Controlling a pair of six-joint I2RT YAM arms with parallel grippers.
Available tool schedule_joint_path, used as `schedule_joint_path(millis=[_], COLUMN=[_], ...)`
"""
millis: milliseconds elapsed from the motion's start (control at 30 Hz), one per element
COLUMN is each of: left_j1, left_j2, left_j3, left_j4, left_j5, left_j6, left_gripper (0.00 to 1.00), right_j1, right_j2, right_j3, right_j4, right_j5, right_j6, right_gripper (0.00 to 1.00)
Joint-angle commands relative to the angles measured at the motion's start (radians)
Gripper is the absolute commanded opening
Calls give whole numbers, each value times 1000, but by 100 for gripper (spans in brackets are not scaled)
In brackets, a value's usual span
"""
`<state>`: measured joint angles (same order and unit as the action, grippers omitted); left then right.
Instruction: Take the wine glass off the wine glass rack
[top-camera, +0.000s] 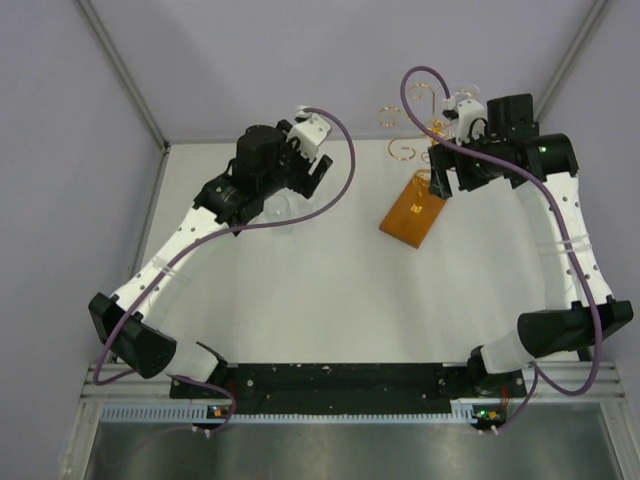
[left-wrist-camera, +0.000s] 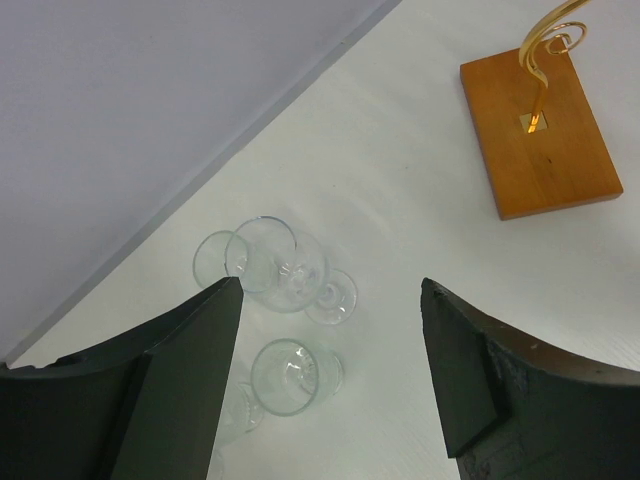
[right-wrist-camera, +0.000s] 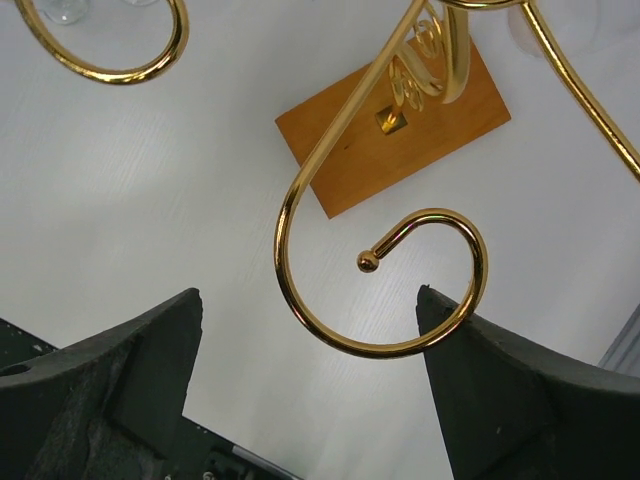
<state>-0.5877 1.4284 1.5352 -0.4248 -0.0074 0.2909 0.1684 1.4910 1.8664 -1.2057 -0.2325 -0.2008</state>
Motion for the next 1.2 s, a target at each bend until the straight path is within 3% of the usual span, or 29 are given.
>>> schedule_joint_path(millis=[0, 267, 567, 700, 800, 900, 967, 1167], left_j1=[3, 8, 14, 22, 25, 25, 25, 23], left_j2=[-42, -60, -62, -85, -114, -160, -189, -223], left_j3=[-9, -29, -32, -55, -81, -145, -197, -317], left_j4=[41, 46, 41, 41, 35, 87, 127, 201], left_j5=[35, 34, 43, 46, 70, 127, 209, 365], left_j6=[-15, -15, -19, -44, -67, -93, -93, -6], left_gripper=[77, 77, 77, 76, 75, 75, 75, 75], right_j1=[62, 123, 135, 111, -8, -243, -361, -538], right_j2=[-54, -66, -193, -291, -282, -161, -101, 9], right_j3=[-25, -29, -203, -213, -40, 161, 206, 28], right_j4=[-2, -8, -101, -152, -105, 9, 160, 700], right_j5=[-54, -145, -37, -161, -327, -528, -637, -639], right_j6=[18, 34, -57, -117, -56, 104, 237, 403], right_gripper=[86, 86, 89, 91, 91, 88, 85, 82])
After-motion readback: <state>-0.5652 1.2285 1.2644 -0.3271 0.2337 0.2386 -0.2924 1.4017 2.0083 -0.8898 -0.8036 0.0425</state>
